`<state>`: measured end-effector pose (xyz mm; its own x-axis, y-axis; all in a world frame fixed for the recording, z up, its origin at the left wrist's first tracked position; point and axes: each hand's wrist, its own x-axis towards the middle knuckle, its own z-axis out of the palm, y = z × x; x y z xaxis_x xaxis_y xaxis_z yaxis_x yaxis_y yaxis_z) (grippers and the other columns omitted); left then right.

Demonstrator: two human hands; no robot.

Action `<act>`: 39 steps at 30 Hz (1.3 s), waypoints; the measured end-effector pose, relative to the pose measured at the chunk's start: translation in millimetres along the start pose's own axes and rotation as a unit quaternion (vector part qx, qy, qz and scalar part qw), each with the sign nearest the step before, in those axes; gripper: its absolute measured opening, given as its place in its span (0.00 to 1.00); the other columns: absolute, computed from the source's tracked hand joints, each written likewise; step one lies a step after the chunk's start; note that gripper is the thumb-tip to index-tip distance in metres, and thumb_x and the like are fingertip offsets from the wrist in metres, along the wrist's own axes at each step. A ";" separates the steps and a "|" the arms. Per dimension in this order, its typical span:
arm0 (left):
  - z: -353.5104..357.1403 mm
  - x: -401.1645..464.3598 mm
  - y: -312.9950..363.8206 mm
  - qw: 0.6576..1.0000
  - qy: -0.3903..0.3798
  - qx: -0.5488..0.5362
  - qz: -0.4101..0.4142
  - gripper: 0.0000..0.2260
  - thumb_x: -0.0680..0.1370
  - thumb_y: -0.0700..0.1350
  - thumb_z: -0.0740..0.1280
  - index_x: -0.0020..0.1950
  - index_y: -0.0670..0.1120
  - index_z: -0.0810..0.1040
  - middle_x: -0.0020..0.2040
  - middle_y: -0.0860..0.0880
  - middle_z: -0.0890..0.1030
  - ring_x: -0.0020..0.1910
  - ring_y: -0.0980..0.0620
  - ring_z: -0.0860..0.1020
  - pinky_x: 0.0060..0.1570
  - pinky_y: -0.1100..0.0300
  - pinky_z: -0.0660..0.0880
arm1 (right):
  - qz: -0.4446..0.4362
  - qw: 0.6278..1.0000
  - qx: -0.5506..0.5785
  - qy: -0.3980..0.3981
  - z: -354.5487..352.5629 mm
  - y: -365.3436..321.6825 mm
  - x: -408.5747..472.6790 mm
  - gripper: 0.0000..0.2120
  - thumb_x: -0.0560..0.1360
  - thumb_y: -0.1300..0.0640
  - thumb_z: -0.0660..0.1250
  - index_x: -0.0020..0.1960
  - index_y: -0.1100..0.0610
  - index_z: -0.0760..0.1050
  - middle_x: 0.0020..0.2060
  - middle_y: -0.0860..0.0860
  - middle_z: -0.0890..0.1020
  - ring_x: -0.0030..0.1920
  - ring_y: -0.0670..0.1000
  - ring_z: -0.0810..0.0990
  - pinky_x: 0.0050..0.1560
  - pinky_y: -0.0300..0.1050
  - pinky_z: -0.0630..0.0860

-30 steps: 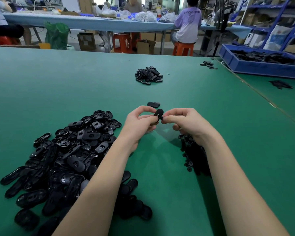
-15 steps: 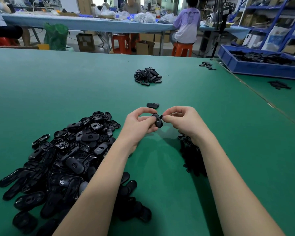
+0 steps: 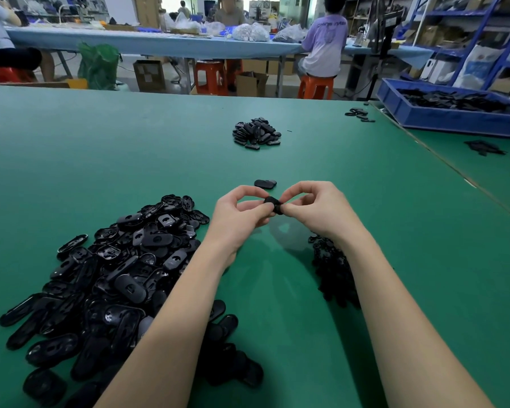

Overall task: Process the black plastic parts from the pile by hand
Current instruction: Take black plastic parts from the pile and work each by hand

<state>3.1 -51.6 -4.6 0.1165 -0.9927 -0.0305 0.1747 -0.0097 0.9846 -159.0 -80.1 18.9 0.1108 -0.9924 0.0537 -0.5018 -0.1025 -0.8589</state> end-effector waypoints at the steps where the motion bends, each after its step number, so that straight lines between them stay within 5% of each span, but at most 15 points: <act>1: -0.3 -0.2 0.0 1.000 -0.003 0.002 0.001 0.08 0.75 0.33 0.72 0.48 0.45 0.80 0.45 0.40 0.87 0.42 0.51 0.84 0.44 0.64 0.80 | -0.003 1.000 -0.004 0.006 0.2 0.1 0.0 0.04 0.72 0.53 0.76 0.45 0.49 0.82 0.33 0.44 0.84 0.24 0.38 0.73 0.24 0.29 0.66; 10: -2.3 0.9 -1.5 0.999 -0.011 0.040 -0.006 0.08 0.75 0.35 0.73 0.47 0.46 0.79 0.43 0.44 0.87 0.43 0.49 0.83 0.55 0.56 0.79 | -0.012 0.998 -0.052 0.037 4.9 0.7 2.0 0.06 0.70 0.49 0.76 0.45 0.45 0.80 0.34 0.38 0.85 0.30 0.38 0.78 0.39 0.42 0.77; 16: -3.2 3.2 -0.7 0.999 -0.009 -0.032 -0.026 0.10 0.76 0.30 0.70 0.50 0.44 0.79 0.42 0.44 0.87 0.38 0.52 0.84 0.48 0.63 0.81 | -0.007 0.999 -0.013 0.035 5.4 6.9 3.9 0.08 0.70 0.45 0.79 0.44 0.47 0.83 0.33 0.42 0.83 0.29 0.35 0.76 0.28 0.30 0.69; 18: -2.9 3.6 -0.3 0.999 -0.013 -0.033 -0.033 0.10 0.76 0.30 0.69 0.50 0.44 0.80 0.44 0.43 0.86 0.40 0.51 0.84 0.47 0.63 0.80 | 0.004 1.000 0.011 0.019 4.5 10.4 3.9 0.10 0.70 0.44 0.79 0.43 0.49 0.84 0.31 0.42 0.81 0.27 0.38 0.74 0.29 0.32 0.68; 24: -2.9 2.2 -4.9 0.992 -0.002 0.125 0.006 0.05 0.76 0.39 0.72 0.50 0.48 0.80 0.45 0.47 0.87 0.37 0.55 0.79 0.45 0.59 0.78 | -0.017 1.000 0.025 0.001 5.9 14.7 3.5 0.09 0.70 0.49 0.80 0.40 0.52 0.83 0.25 0.40 0.74 0.26 0.41 0.71 0.27 0.31 0.65; 28: -5.5 2.2 -4.7 0.983 0.004 0.183 0.032 0.05 0.77 0.42 0.73 0.49 0.51 0.80 0.44 0.50 0.86 0.33 0.60 0.77 0.33 0.70 0.69 | -0.044 0.999 -0.027 -0.005 1.0 12.6 3.4 0.06 0.71 0.49 0.79 0.41 0.49 0.83 0.31 0.42 0.81 0.26 0.38 0.73 0.27 0.28 0.65; 34: -3.9 -0.9 -4.8 0.957 0.005 0.274 0.094 0.05 0.76 0.43 0.72 0.48 0.53 0.84 0.44 0.54 0.85 0.43 0.60 0.82 0.45 0.73 0.74 | -0.045 0.993 -0.106 0.020 5.7 15.8 4.9 0.05 0.70 0.46 0.76 0.40 0.44 0.81 0.36 0.34 0.84 0.29 0.38 0.74 0.38 0.43 0.73; 39: -3.3 -1.2 -4.8 0.942 0.009 0.314 0.120 0.04 0.76 0.43 0.73 0.48 0.52 0.85 0.43 0.56 0.85 0.41 0.61 0.80 0.43 0.77 0.71 | -0.050 0.991 -0.119 0.026 7.5 19.8 4.4 0.06 0.67 0.43 0.75 0.39 0.44 0.80 0.36 0.33 0.83 0.30 0.37 0.76 0.41 0.45 0.75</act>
<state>5.3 -50.0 -9.9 0.0966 -0.9733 0.2080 -0.4710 0.1394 0.8710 -162.1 -86.0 -1.7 0.1289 -0.9781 0.1632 -0.6792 -0.2070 -0.7042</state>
